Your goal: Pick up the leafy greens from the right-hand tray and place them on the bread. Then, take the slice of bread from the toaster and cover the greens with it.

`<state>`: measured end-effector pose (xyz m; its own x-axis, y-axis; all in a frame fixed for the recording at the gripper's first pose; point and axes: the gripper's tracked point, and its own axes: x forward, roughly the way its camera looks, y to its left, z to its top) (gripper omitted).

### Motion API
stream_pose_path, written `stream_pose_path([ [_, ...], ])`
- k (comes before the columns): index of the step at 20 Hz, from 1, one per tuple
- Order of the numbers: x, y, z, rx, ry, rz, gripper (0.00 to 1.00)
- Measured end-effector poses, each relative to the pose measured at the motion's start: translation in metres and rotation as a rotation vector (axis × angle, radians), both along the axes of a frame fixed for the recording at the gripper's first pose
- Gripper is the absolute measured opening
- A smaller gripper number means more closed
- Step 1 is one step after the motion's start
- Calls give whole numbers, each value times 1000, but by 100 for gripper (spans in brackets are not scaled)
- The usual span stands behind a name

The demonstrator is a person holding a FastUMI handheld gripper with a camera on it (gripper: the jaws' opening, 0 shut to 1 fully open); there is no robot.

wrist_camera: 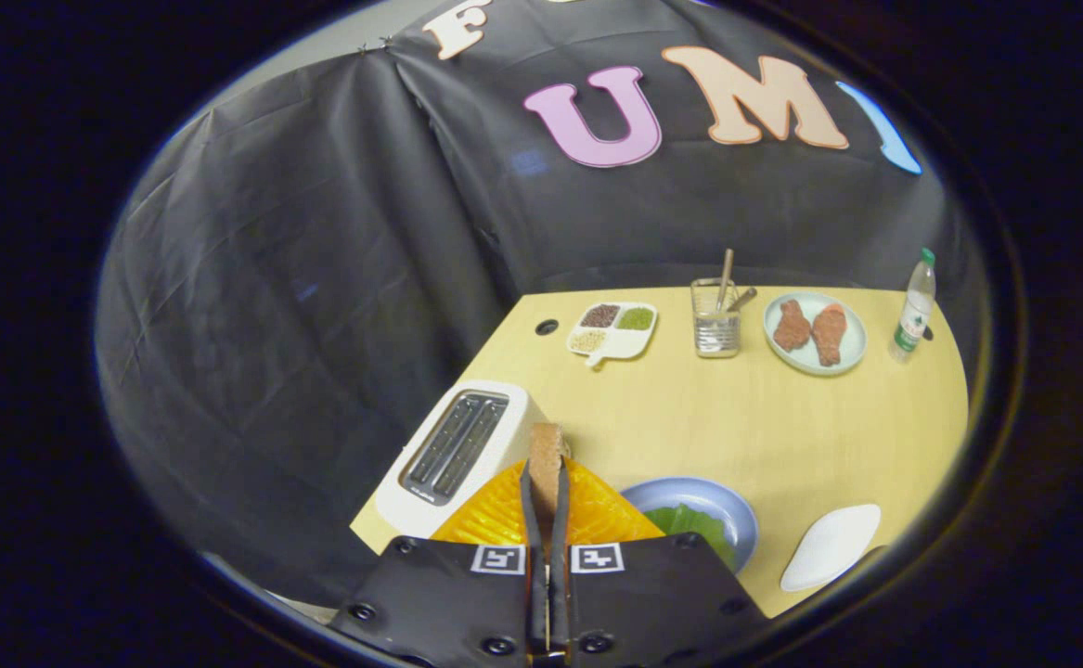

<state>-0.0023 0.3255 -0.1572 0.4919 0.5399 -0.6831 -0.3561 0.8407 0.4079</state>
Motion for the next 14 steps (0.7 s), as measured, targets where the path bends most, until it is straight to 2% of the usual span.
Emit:
stream_pose_path([
  [7,-13,-28,-44,-25,68,-60,4],
  [14,-26,-38,-78,10,140,-108,4],
])
